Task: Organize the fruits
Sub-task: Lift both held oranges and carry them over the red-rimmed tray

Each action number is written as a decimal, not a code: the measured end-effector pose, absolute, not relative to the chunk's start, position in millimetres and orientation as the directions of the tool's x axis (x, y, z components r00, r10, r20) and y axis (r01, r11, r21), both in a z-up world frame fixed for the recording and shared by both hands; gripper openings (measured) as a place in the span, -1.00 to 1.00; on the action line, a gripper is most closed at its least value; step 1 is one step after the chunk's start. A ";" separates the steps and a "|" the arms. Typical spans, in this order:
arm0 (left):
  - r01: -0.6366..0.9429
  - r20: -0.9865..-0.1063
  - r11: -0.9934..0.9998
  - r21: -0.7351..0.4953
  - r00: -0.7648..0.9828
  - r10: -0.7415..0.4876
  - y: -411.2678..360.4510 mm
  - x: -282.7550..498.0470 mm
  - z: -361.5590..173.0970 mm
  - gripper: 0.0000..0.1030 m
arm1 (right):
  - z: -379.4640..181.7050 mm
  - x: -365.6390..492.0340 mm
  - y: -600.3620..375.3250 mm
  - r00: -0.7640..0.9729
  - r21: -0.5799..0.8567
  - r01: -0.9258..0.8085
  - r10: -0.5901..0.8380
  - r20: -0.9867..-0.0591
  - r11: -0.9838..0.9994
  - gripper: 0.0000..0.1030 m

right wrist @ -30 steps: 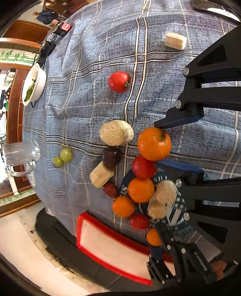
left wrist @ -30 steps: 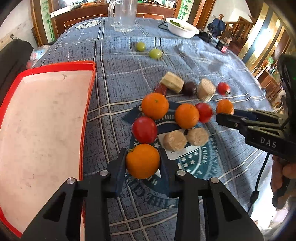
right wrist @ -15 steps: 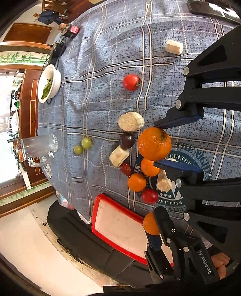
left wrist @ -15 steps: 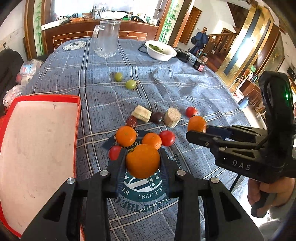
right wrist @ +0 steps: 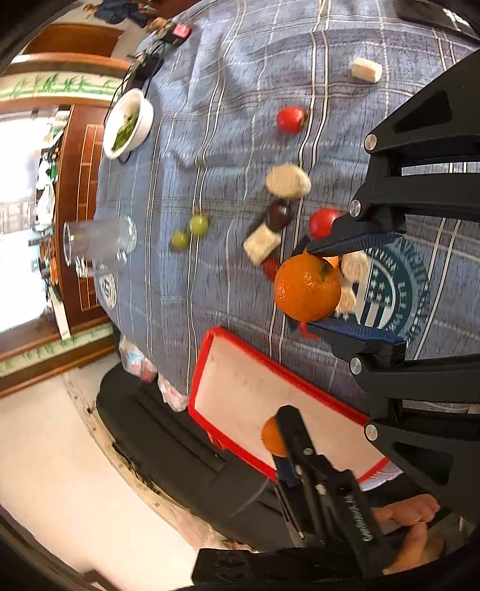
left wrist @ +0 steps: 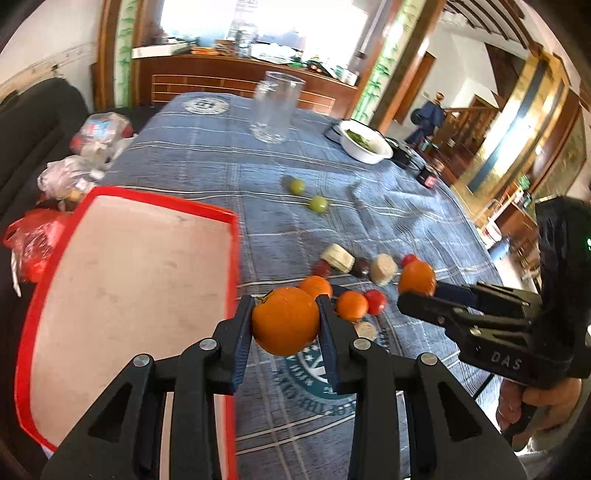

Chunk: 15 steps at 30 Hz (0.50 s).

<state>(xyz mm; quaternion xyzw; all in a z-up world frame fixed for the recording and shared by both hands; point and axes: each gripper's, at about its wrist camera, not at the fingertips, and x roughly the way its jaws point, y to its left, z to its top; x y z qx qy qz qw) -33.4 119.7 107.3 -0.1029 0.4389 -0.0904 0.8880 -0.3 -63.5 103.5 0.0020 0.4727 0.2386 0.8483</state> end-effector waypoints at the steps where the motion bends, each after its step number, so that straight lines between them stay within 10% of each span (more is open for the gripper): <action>1: 0.058 -0.761 0.963 -0.262 0.601 -0.243 124.2 -34.7 107.1 -0.40 | 103.3 -1.2 -59.1 0.435 0.229 -0.412 0.411 -0.801 0.882 -0.31; 15: -0.018 -0.768 0.966 -0.257 0.610 -0.193 160.5 -48.3 100.8 -0.40 | 100.1 -8.2 -0.1 0.376 0.219 -0.525 0.455 -0.807 0.822 -0.32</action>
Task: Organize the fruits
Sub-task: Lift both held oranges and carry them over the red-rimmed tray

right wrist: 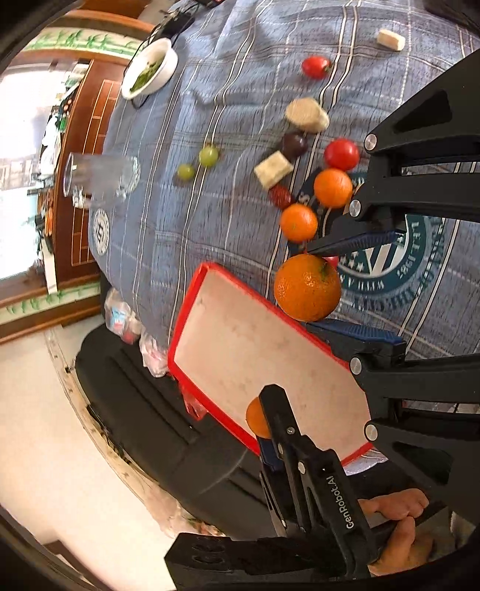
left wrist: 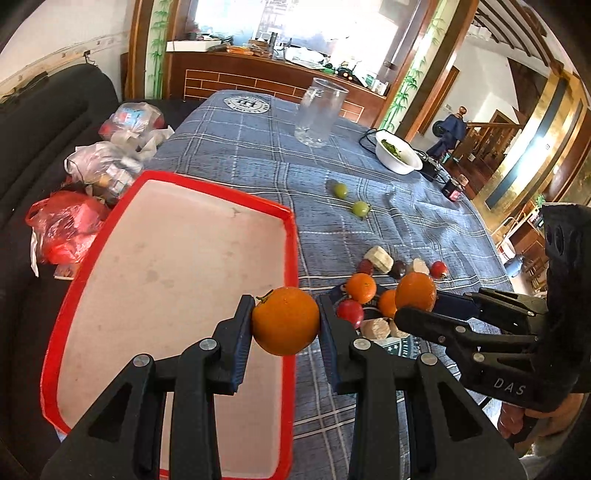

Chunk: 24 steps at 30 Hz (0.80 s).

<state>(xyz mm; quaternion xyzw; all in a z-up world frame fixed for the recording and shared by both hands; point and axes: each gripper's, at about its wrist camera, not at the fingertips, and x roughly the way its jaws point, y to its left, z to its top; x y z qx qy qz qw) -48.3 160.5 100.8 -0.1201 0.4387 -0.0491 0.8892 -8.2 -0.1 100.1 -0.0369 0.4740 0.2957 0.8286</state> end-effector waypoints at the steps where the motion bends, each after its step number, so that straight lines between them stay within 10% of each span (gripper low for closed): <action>1: -0.023 -0.768 0.966 -0.259 0.611 -0.191 163.2 -48.8 100.9 -0.40 | 99.7 -8.6 2.7 0.374 0.217 -0.531 0.456 -0.808 0.819 -0.32; 24: -0.067 -0.778 0.963 -0.260 0.606 -0.168 190.2 -51.8 89.9 -0.40 | 96.7 -5.1 32.8 0.343 0.212 -0.575 0.468 -0.815 0.790 -0.32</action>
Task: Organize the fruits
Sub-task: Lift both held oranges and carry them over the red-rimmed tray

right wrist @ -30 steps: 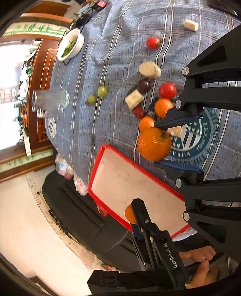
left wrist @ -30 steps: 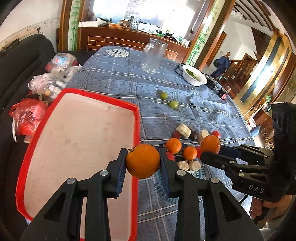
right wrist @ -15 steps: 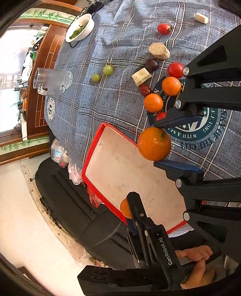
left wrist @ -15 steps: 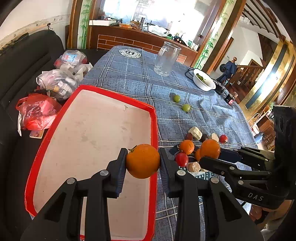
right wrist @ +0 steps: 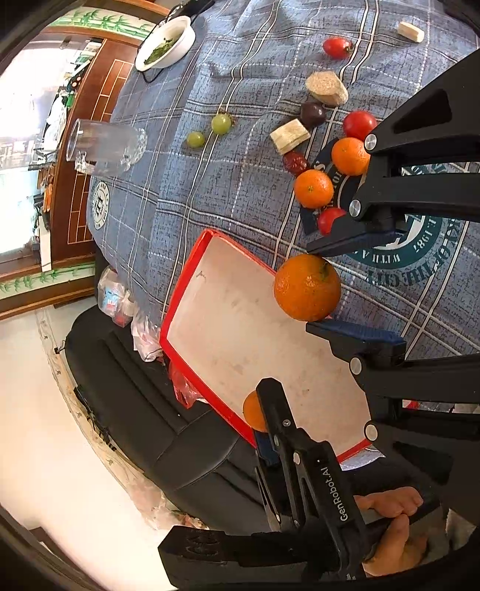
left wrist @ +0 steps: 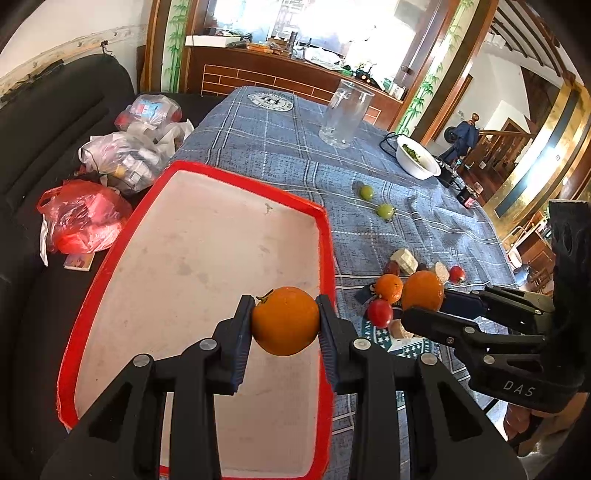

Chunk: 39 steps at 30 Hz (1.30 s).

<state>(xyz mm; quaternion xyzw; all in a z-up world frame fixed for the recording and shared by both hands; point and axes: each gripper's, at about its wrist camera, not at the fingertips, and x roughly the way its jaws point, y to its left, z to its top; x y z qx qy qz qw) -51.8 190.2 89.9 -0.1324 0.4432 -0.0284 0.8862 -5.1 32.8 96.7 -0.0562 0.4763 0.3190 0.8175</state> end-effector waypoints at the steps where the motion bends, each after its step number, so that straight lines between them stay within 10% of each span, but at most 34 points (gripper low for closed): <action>1: -0.070 -0.780 0.963 -0.261 0.604 -0.167 192.0 -52.1 88.6 -0.40 | 95.9 -4.8 34.7 0.340 0.211 -0.578 0.468 -0.816 0.788 -0.32; 39: 0.012 -0.861 0.946 -0.325 0.410 -0.301 187.8 -83.6 31.3 -0.40 | 30.0 19.3 130.1 0.089 0.269 -0.706 0.459 -0.884 0.655 -0.31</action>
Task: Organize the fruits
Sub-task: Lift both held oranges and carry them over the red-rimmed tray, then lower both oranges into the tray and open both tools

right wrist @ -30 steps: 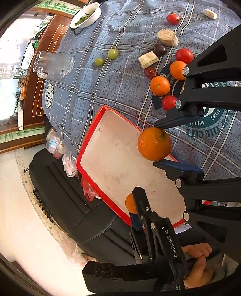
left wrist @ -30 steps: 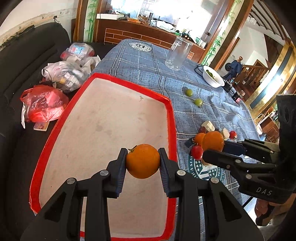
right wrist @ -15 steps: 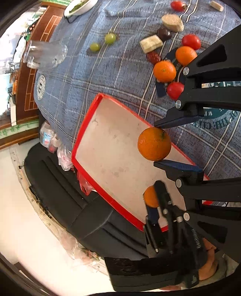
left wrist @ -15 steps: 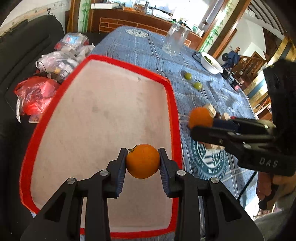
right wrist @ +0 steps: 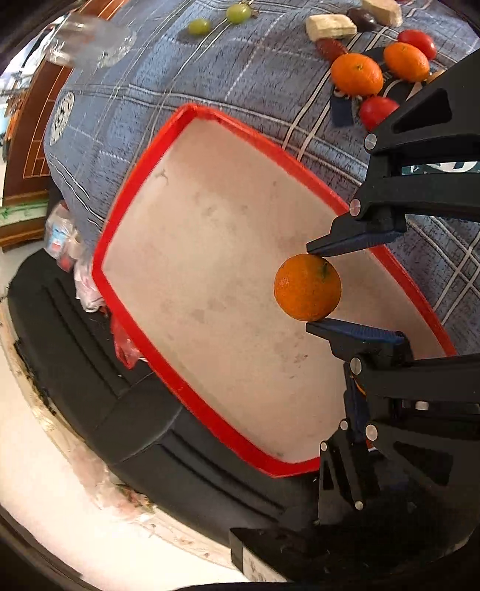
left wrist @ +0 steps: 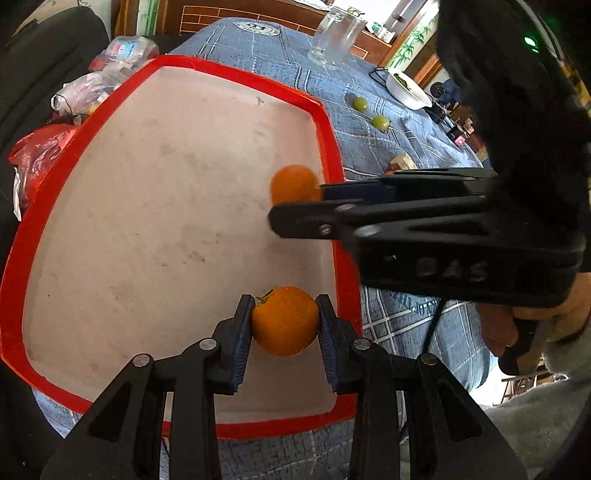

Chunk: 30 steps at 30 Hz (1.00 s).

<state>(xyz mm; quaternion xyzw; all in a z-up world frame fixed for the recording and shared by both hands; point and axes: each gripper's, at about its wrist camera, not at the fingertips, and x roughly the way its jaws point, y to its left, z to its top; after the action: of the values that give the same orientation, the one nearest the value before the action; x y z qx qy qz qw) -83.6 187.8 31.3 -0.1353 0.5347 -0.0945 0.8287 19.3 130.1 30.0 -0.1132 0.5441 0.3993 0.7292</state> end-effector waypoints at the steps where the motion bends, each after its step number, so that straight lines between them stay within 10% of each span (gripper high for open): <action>1: 0.019 -0.861 0.946 -0.324 0.408 -0.304 186.6 -84.3 31.1 -0.40 | 26.8 18.7 131.5 0.086 0.264 -0.709 0.452 -0.888 0.653 -0.31; 13: 0.020 -0.859 0.946 -0.323 0.414 -0.302 183.7 -87.2 29.8 -0.39 | 15.0 13.5 138.5 0.102 0.222 -0.727 0.422 -0.901 0.650 -0.30; 20: 0.027 -0.859 0.948 -0.319 0.415 -0.301 177.7 -89.4 32.6 0.11 | 29.3 7.6 124.9 0.109 0.244 -0.714 0.449 -0.887 0.656 -0.23; 30: -0.070 -0.852 0.956 -0.283 0.476 -0.218 187.6 -91.2 48.6 0.12 | 70.4 -3.1 86.9 0.206 0.274 -0.669 0.527 -0.825 0.691 0.03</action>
<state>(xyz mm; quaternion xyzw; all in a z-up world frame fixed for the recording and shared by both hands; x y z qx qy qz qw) -91.2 187.6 48.6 -0.1409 0.5101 -0.0437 0.8473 -3.1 86.9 70.4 -0.0715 0.4975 0.3866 0.7733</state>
